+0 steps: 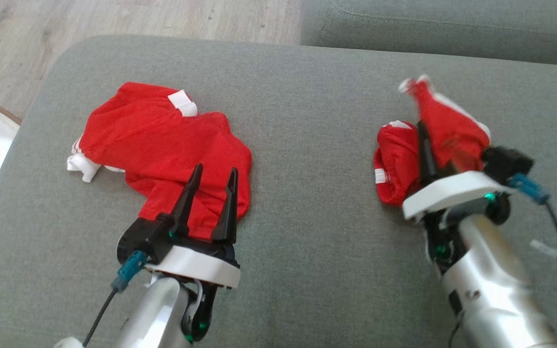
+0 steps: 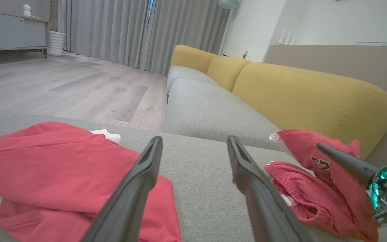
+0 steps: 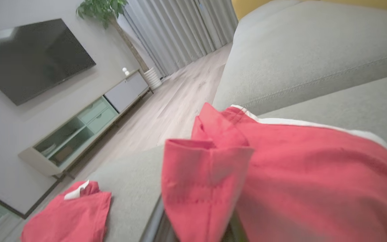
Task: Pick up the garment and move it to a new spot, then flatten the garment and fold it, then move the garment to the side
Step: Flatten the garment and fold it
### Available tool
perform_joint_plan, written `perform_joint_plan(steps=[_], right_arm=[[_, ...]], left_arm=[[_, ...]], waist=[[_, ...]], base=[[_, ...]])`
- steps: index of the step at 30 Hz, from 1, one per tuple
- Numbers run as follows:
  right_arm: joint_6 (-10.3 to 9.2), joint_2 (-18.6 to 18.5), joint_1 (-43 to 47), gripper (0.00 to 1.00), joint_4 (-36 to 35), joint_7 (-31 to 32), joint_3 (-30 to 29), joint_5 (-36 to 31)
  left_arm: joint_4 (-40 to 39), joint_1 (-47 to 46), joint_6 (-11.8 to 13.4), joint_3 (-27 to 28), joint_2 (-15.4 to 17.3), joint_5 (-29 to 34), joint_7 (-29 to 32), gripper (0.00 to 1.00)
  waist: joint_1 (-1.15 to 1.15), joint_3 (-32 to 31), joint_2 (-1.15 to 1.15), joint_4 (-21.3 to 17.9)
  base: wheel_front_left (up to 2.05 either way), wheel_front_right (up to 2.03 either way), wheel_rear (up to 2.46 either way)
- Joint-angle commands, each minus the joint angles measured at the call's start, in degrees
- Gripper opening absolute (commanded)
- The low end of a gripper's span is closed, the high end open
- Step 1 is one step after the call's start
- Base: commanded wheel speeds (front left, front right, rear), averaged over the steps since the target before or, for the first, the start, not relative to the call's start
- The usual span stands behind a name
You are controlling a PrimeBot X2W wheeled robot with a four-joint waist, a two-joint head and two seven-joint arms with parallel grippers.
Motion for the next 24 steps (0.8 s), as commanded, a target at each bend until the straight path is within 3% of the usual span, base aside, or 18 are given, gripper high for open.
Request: perform_joint_plan(steps=[1, 6, 8, 18, 21, 24], right_arm=[[0.21, 0.37, 0.01, 0.00, -1.29, 0.18, 1.80, 0.13], [0.21, 0.05, 0.50, 0.00, 1.62, 1.22, 6.73, -1.61], [0.21, -0.60, 0.33, 1.00, 3.08, 1.32, 8.80, -3.22], [0.21, -2.14, 0.26, 1.00, 4.95, 1.48, 21.00, -9.98], [0.21, -2.86, 0.59, 1.00, 2.81, 0.66, 20.99, -8.70], [0.21, -4.10, 0.81, 1.00, -0.06, -0.30, 17.17, -7.48]], left_arm=[[-1.52, -0.69, 0.27, 1.48, 0.44, -0.13, -0.29, 1.00], [-1.27, -0.59, 0.27, 1.70, 0.44, 0.03, -0.29, 1.00], [-1.18, -0.55, 0.23, 1.62, 0.44, 0.05, -0.29, 1.00], [-1.07, 0.25, 0.25, 2.91, 0.44, 0.39, -0.29, 1.00], [-1.44, 0.38, 0.23, 3.77, 0.44, 0.61, -0.29, 1.00], [-2.48, 0.51, 0.23, 4.95, 0.44, 0.86, -0.29, 1.00]], waist=[[0.00, -0.02, 0.00, 0.01], [0.00, -0.28, 0.00, -0.19], [0.00, -0.45, 0.00, -0.30], [0.00, -2.23, 0.00, -2.88], [0.00, -2.84, 0.00, -4.24], [0.00, -3.25, 0.00, -5.93]], base=[[0.00, 0.00, 0.00], [0.00, 0.00, 0.00], [0.00, 0.00, 0.00], [0.00, 0.00, 0.00], [0.00, 0.00, 0.00], [0.00, 0.00, 0.00]])
